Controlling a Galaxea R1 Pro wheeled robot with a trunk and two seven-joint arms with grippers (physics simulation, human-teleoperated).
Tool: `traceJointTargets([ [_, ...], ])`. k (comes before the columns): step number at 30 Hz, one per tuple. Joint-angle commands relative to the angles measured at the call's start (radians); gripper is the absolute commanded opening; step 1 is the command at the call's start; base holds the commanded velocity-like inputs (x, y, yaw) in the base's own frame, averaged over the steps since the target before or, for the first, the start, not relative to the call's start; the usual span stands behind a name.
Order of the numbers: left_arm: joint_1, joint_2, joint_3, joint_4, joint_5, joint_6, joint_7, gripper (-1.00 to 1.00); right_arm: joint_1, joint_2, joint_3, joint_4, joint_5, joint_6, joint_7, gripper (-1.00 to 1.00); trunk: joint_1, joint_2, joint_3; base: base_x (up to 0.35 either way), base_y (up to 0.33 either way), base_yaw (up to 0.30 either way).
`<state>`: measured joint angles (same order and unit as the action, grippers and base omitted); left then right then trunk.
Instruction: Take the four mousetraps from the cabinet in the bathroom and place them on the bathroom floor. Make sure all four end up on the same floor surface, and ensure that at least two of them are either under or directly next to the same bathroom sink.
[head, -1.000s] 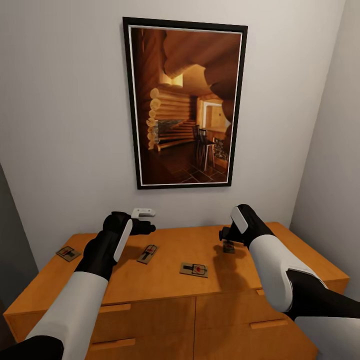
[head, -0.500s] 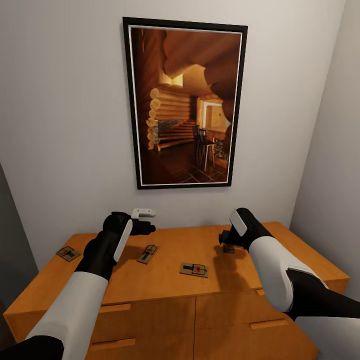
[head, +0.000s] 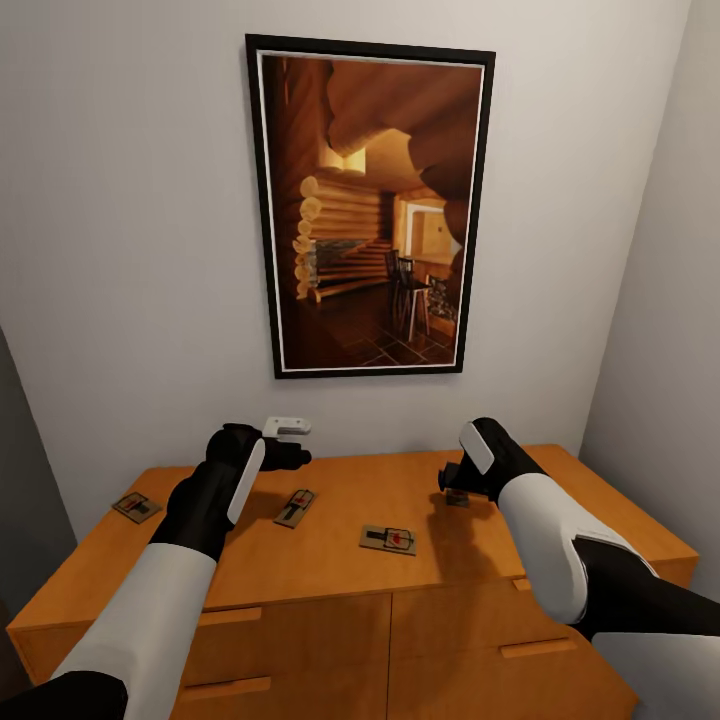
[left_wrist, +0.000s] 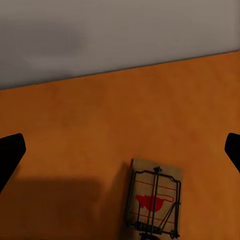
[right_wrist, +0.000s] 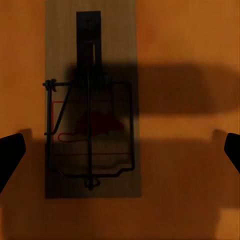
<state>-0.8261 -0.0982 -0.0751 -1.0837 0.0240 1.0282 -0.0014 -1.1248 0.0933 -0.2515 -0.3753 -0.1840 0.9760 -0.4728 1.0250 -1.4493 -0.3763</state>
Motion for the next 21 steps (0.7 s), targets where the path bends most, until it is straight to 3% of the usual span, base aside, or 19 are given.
traceJointTargets([
  [1,-0.001,0.000,0.000,-0.001,0.002,0.004,0.000,1.00,-0.001,0.000,-0.002,-0.001,-0.010,0.001,-0.010,1.00,0.000,-0.001,-0.001,0.000,0.000,0.000],
  [21,-0.001,0.000,0.000,0.001,0.002,0.004,0.000,1.00,-0.001,0.000,-0.002,-0.003,-0.011,0.001,-0.005,1.00,0.000,-0.001,-0.001,0.000,0.000,0.000],
])
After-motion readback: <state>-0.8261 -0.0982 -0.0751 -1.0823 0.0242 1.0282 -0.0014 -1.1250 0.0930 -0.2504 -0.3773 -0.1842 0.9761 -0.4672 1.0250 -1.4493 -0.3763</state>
